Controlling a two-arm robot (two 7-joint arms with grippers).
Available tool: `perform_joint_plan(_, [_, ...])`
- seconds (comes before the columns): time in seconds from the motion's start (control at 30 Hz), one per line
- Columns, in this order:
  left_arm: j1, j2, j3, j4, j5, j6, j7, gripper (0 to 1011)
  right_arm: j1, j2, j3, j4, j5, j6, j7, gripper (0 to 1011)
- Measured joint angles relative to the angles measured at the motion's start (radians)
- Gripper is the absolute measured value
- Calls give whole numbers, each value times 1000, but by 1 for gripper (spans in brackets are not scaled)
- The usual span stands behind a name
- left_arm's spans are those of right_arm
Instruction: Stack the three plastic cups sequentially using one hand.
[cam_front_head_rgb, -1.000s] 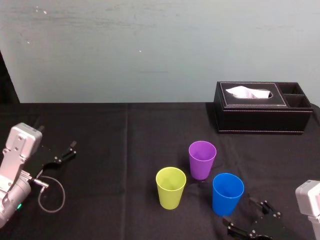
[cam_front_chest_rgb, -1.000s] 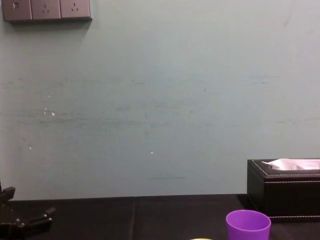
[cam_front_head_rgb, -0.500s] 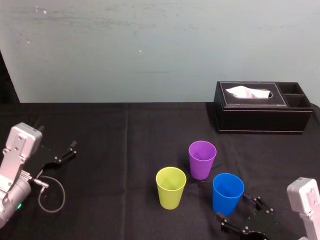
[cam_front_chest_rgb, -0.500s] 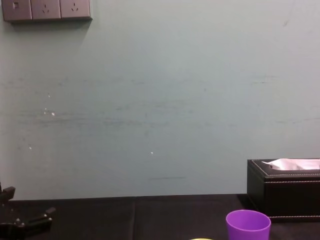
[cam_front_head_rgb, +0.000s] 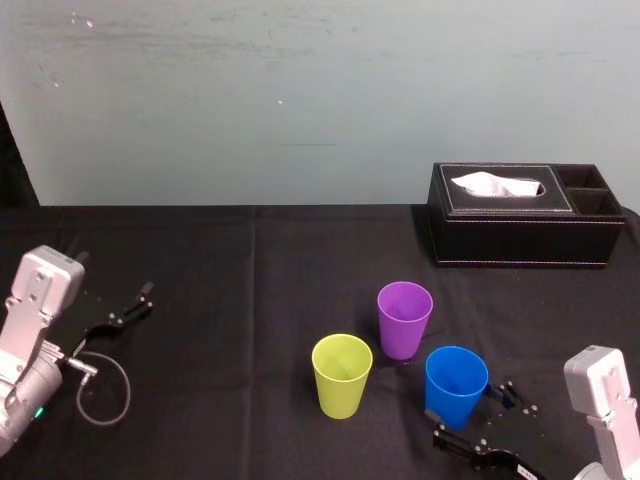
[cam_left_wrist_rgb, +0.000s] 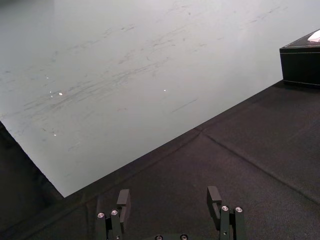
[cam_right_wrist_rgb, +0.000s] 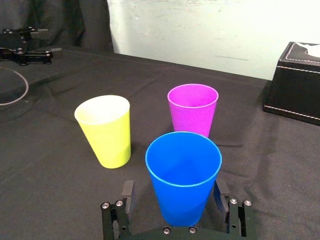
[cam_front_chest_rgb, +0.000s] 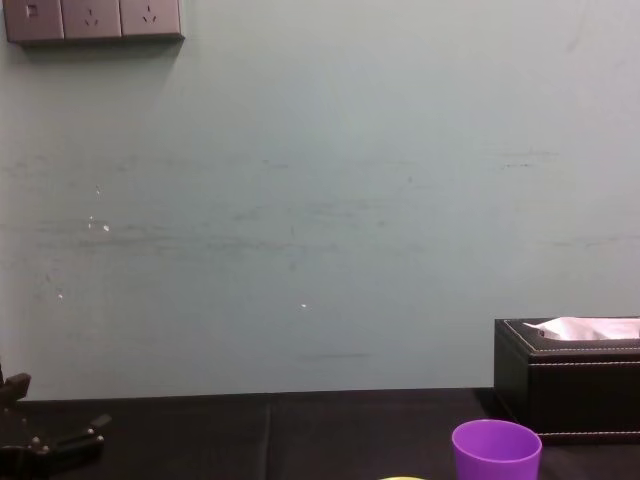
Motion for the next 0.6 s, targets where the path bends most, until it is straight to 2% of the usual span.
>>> perform_joint_plan(0.6, [0,0,0,0,0,0,0,1000,17,-78,20,33,-55,1,-24,1000])
